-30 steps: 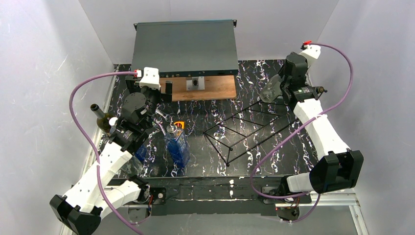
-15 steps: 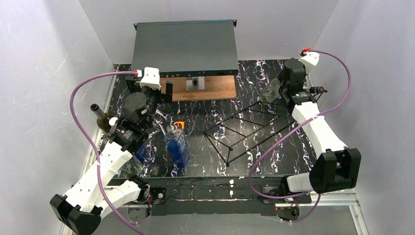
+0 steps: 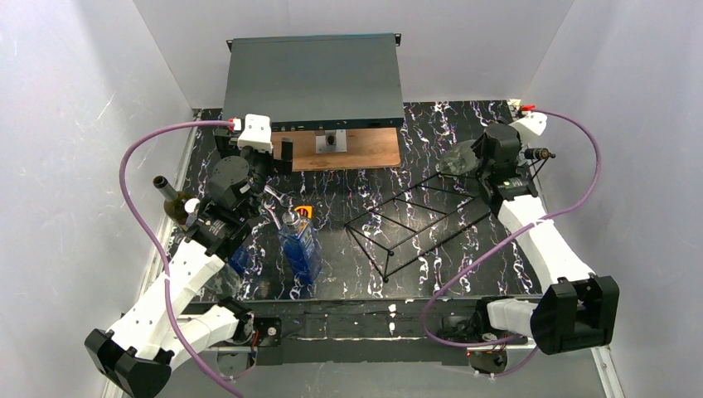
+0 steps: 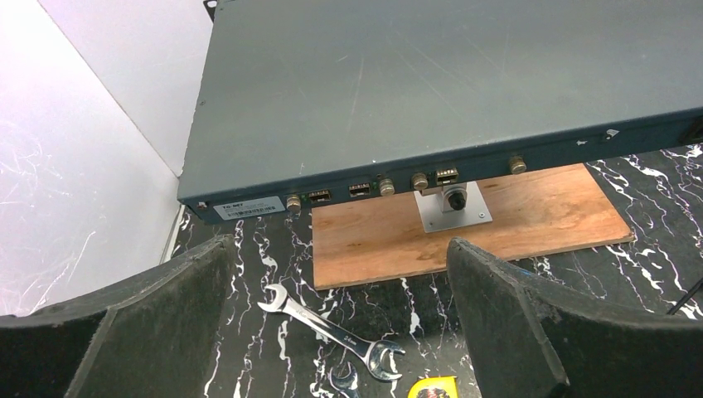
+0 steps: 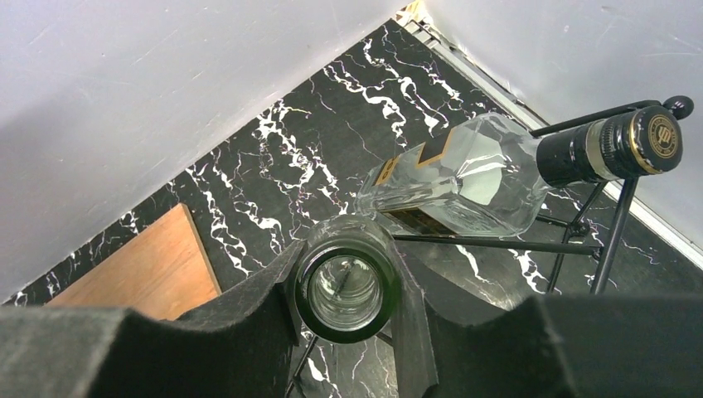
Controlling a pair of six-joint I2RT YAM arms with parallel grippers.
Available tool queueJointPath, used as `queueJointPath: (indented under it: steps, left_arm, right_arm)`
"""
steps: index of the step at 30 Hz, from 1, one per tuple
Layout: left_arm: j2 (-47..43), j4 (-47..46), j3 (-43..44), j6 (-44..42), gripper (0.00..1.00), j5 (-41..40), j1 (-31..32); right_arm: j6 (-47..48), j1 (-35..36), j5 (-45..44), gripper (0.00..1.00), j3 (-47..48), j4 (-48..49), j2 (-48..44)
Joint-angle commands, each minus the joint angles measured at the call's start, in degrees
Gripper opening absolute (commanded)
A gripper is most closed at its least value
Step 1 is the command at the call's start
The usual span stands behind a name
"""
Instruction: Put the wine bottle on the wine rack
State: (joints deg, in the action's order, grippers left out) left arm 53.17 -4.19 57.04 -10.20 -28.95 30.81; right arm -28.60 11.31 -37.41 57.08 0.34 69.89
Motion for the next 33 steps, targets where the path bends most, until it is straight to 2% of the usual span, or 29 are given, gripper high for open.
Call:
queueJointPath:
  steps: [1,11,33]
  left_arm:
    - [-0.31,-0.26,1.23,1.04,0.98,0.31,-0.4]
    - [0.01,0.31,1.49,1.71,0.98,0.74,-0.4]
    - [0.92,0.76,1.73,2.84,0.98,1.41,-0.4]
  right_arm:
    - [1.86,-0.24,-1.62,0.51,-1.22,1.92,-3.54]
    - [5.22,-0.24,-2.61,0.6,-2.58,0.52,-6.2]
    - [7.94,-2.0,-6.54,0.6,-5.71,-0.11,-7.9]
